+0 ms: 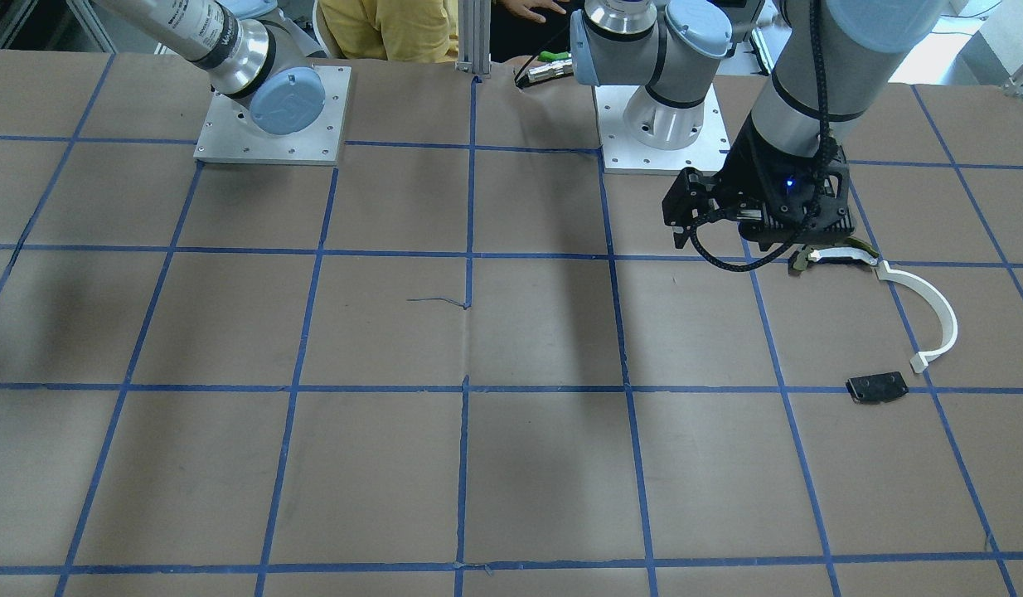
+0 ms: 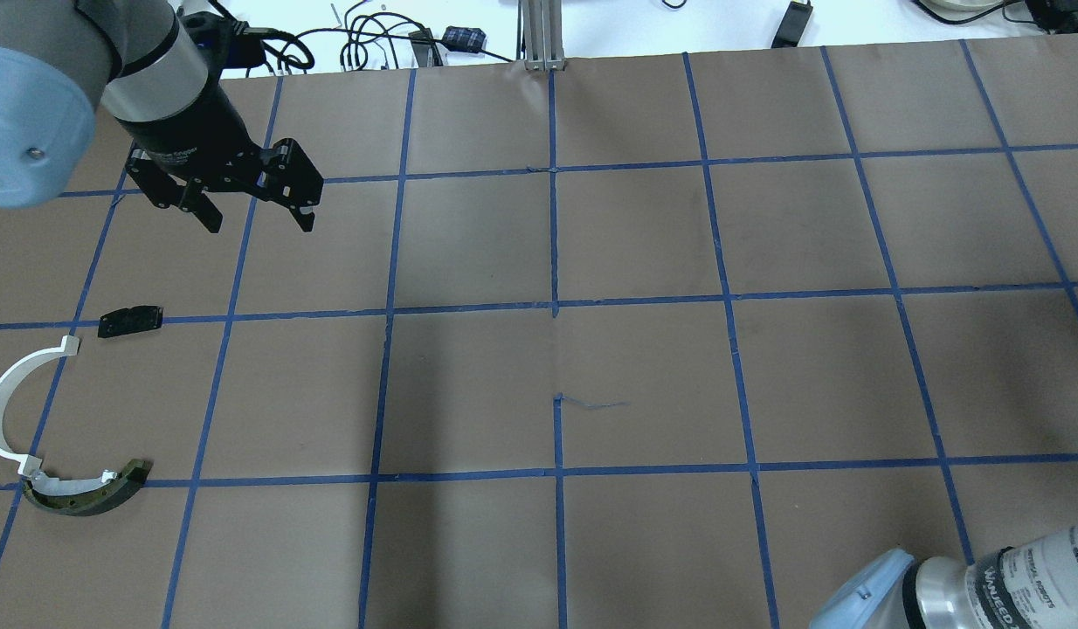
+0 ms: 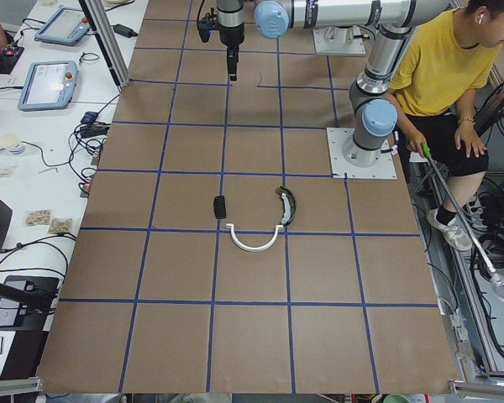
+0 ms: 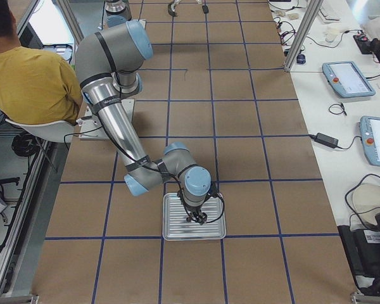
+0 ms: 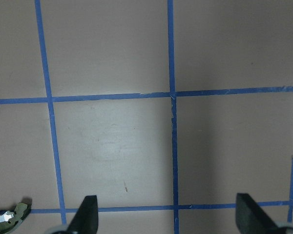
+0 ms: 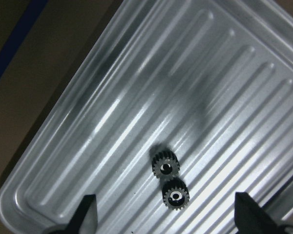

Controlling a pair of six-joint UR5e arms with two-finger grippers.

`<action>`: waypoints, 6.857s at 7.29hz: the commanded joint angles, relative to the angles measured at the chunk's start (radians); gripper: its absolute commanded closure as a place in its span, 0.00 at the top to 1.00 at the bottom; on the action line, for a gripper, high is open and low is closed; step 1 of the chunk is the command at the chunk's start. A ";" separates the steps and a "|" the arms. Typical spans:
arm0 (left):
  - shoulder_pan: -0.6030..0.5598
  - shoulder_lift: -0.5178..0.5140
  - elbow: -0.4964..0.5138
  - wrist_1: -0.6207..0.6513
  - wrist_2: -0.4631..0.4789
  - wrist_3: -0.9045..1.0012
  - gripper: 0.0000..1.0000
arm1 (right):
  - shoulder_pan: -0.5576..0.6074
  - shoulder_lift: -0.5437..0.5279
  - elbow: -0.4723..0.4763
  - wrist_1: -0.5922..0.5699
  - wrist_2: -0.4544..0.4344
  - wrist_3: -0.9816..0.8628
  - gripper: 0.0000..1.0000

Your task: Place bearing gear from tray to pile

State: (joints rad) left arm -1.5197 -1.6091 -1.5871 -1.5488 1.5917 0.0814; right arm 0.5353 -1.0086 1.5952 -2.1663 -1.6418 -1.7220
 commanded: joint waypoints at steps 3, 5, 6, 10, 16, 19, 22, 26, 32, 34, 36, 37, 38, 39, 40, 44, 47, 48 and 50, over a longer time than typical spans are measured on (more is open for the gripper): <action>0.000 -0.002 -0.001 0.000 0.001 0.000 1.00 | -0.001 0.038 0.000 -0.006 0.031 -0.040 0.92; 0.000 -0.002 -0.001 0.000 0.001 0.000 1.00 | -0.001 0.041 -0.001 -0.029 0.031 -0.040 0.80; 0.000 -0.002 -0.001 0.000 0.001 0.000 1.00 | -0.001 0.045 -0.001 -0.030 0.030 -0.047 0.70; 0.000 -0.002 -0.001 -0.002 0.001 0.000 1.00 | -0.001 0.050 -0.001 -0.024 0.019 -0.040 0.30; 0.000 0.003 -0.022 0.004 0.001 0.001 1.00 | 0.206 -0.141 0.047 0.076 0.019 0.290 0.01; 0.000 0.006 -0.024 0.004 -0.001 0.001 1.00 | 0.575 -0.543 0.346 0.192 0.036 0.842 0.01; 0.001 0.005 -0.024 0.006 -0.001 0.001 1.00 | 1.154 -0.453 0.353 0.064 0.115 1.610 0.01; 0.001 0.005 -0.025 0.004 -0.001 0.003 1.00 | 1.515 -0.161 0.263 -0.231 0.155 2.026 0.11; 0.003 0.003 -0.025 0.007 -0.002 0.003 1.00 | 1.189 -0.300 0.224 0.076 0.138 1.701 1.00; 0.004 -0.014 -0.025 0.013 -0.004 -0.005 1.00 | 0.895 -0.444 0.227 0.264 0.061 1.294 1.00; -0.016 -0.032 -0.045 0.074 -0.015 -0.040 1.00 | 0.522 -0.444 0.226 0.251 0.040 0.879 1.00; -0.074 -0.072 -0.066 0.157 -0.015 -0.040 1.00 | 0.349 -0.415 0.224 0.206 0.045 0.676 1.00; -0.130 -0.121 -0.118 0.267 -0.013 -0.087 1.00 | 0.227 -0.350 0.215 0.090 0.052 0.544 1.00; -0.172 -0.165 -0.166 0.379 -0.018 -0.138 1.00 | 0.112 -0.252 0.209 -0.003 0.053 0.407 1.00; -0.225 -0.220 -0.186 0.427 -0.015 -0.164 1.00 | 0.004 -0.125 0.169 -0.123 0.063 0.345 1.00; -0.332 -0.395 -0.186 0.549 -0.073 -0.314 1.00 | -0.063 -0.007 0.086 -0.135 0.103 0.219 1.00; -0.401 -0.428 -0.186 0.544 -0.059 -0.367 1.00 | -0.063 0.010 0.088 -0.135 0.100 0.220 0.96; -0.402 -0.431 -0.189 0.543 -0.059 -0.364 1.00 | -0.063 0.024 0.080 -0.135 0.100 0.220 0.94; -0.401 -0.443 -0.188 0.543 -0.058 -0.354 0.63 | -0.063 0.024 0.077 -0.136 0.097 0.222 0.79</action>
State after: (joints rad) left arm -1.9202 -2.0462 -1.7748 -1.0059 1.5324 -0.2800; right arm 0.4725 -0.9866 1.6741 -2.3019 -1.5429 -1.5008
